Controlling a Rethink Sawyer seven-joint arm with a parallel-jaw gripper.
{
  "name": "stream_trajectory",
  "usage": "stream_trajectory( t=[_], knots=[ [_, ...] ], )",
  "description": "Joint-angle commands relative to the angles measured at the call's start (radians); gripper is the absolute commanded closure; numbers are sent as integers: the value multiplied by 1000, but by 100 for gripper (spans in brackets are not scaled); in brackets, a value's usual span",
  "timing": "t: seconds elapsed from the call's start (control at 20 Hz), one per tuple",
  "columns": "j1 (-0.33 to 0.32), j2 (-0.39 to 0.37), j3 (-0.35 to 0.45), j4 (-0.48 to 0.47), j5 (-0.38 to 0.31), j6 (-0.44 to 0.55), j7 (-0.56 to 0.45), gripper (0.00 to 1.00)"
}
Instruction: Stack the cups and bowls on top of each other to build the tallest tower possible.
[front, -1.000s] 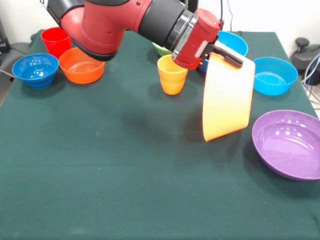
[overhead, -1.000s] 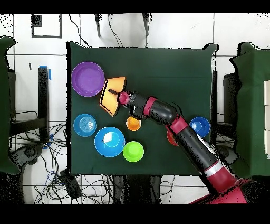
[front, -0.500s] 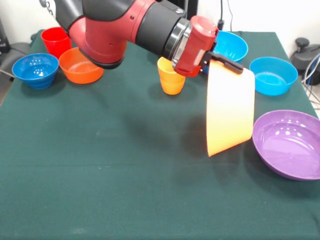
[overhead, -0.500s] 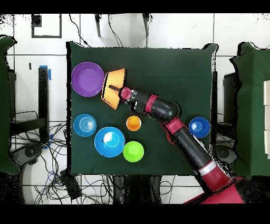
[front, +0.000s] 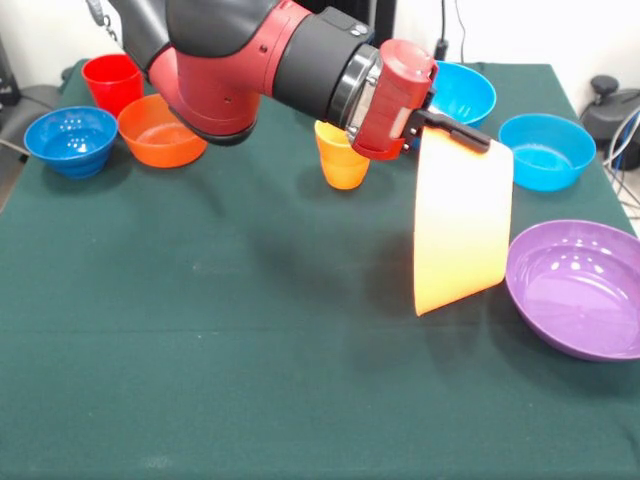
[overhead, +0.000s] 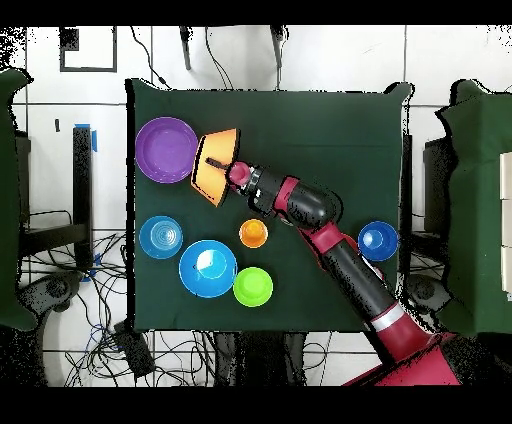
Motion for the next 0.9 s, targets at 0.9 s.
stream_trajectory(
  t=[0.9],
  knots=[
    [57, 23, -80, -174, 48, 97, -81, 100]
  ],
)
